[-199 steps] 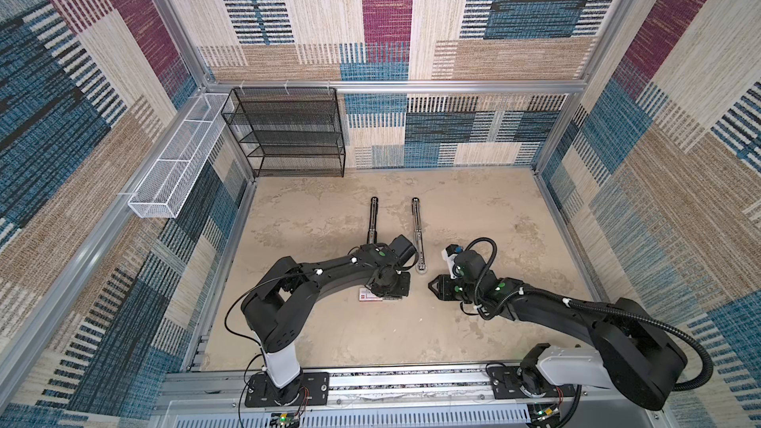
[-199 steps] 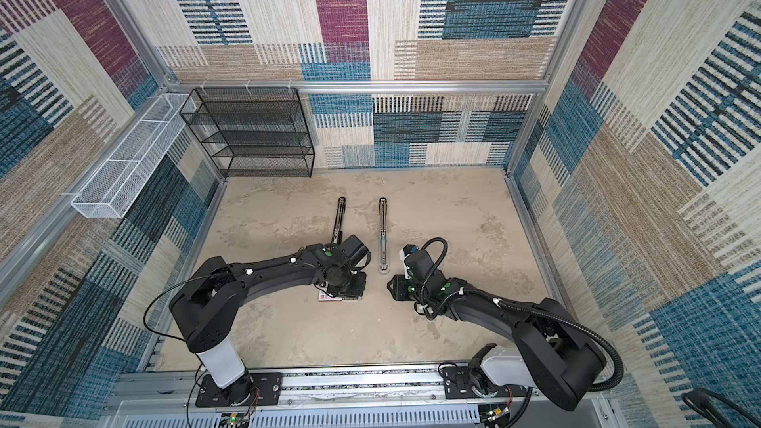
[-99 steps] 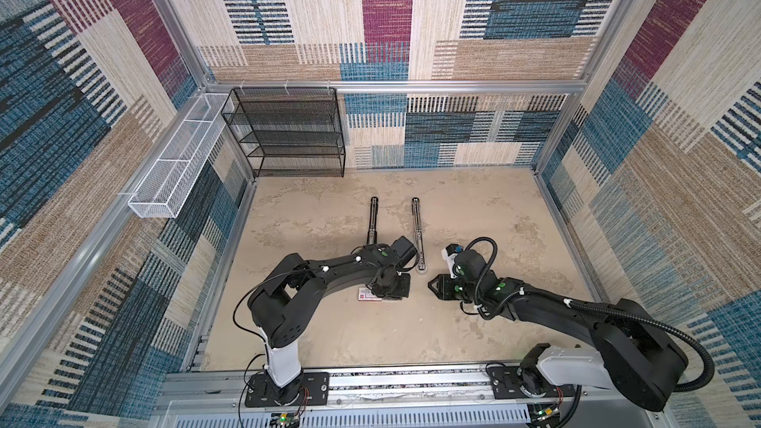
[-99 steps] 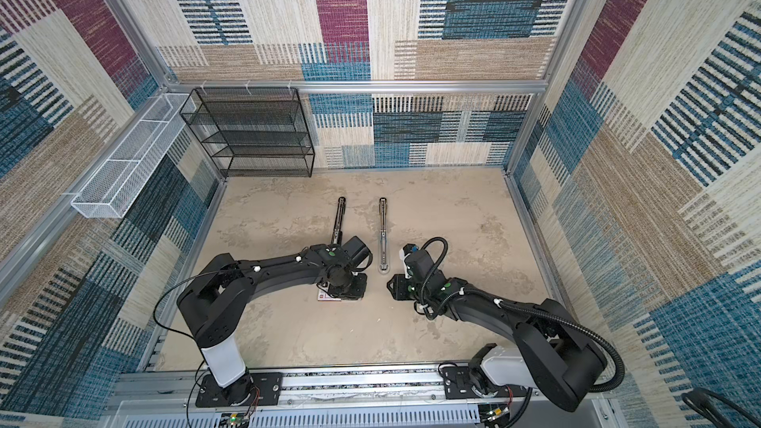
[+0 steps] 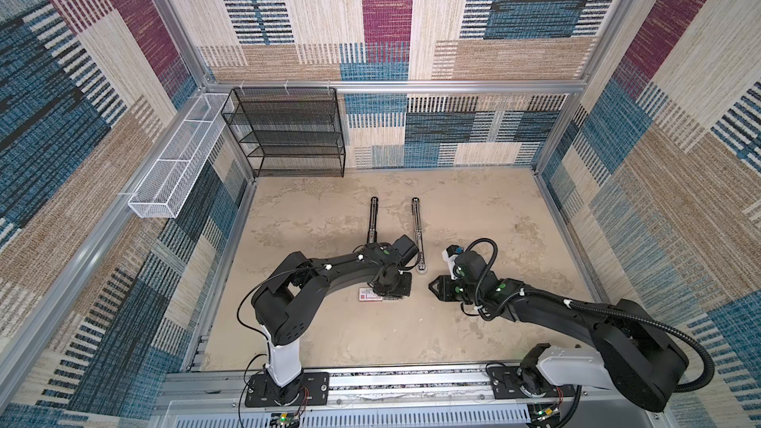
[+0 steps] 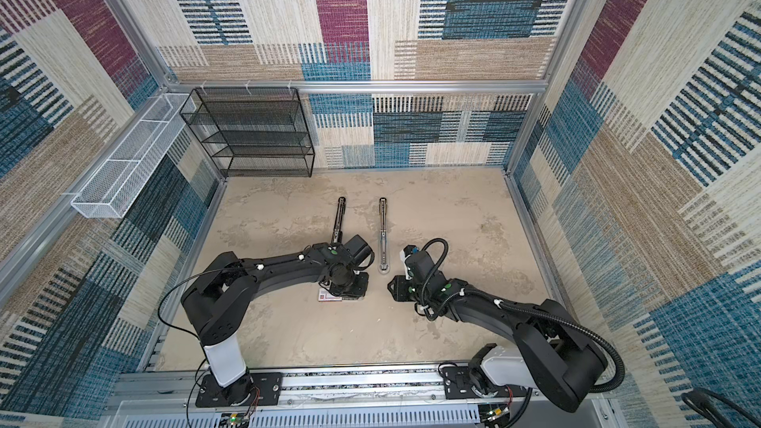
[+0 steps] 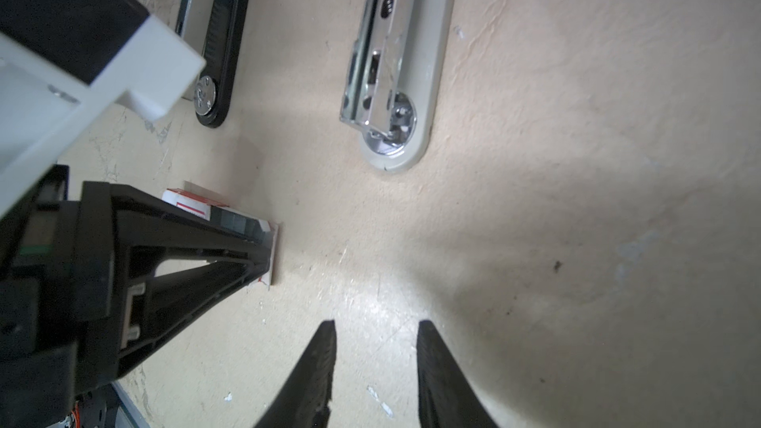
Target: Load the staples into the stapler
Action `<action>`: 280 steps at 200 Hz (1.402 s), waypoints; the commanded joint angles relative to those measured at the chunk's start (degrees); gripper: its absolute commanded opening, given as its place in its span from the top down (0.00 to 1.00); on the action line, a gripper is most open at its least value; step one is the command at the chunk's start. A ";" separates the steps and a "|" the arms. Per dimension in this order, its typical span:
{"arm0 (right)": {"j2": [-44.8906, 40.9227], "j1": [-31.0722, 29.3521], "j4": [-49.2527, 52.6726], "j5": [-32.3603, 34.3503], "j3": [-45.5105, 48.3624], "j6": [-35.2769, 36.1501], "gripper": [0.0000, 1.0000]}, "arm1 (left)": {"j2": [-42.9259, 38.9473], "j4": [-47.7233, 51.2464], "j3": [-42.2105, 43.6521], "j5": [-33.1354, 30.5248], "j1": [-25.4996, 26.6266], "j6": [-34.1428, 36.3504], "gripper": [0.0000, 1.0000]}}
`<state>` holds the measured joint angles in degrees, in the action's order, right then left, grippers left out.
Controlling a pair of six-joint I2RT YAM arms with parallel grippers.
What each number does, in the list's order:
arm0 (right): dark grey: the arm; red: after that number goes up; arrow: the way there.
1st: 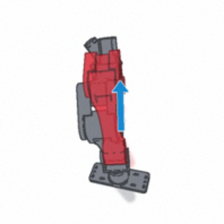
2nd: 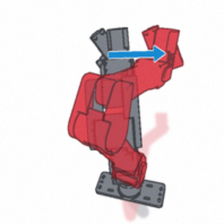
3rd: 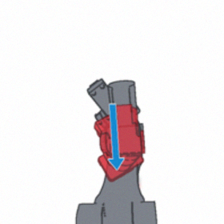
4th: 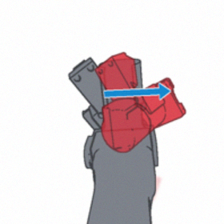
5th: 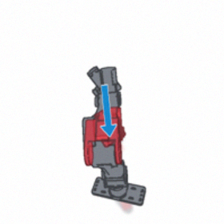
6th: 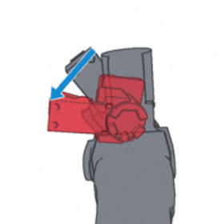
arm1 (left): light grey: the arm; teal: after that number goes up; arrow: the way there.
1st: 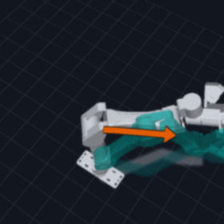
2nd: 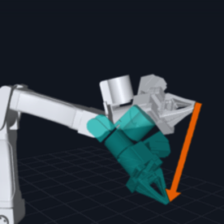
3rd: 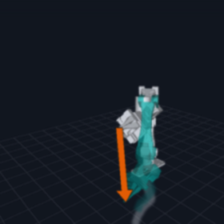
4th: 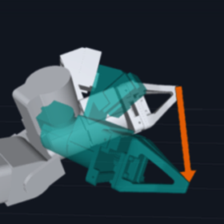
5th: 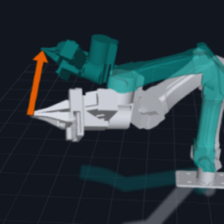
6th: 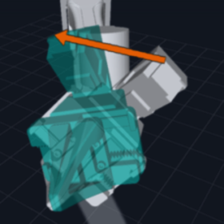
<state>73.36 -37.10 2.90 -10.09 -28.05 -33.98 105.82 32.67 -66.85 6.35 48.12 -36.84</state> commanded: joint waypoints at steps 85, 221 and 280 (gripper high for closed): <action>-0.57 0.06 -1.70 -0.44 0.28 -0.39 0.64 | -1.24 4.75 -2.40 -1.08 -0.07 3.01 1.00; 1.60 0.02 -2.45 -1.60 -0.84 0.13 0.64 | -0.27 11.33 -5.89 3.26 -0.68 6.88 1.00; 1.50 0.06 -1.80 -1.25 -1.48 0.48 0.64 | 0.75 11.53 -4.49 4.09 -0.59 7.13 1.00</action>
<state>74.98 -37.10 2.42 -11.40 -28.97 -33.93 106.50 42.89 -71.46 9.39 47.42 -31.31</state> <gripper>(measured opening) 0.356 0.060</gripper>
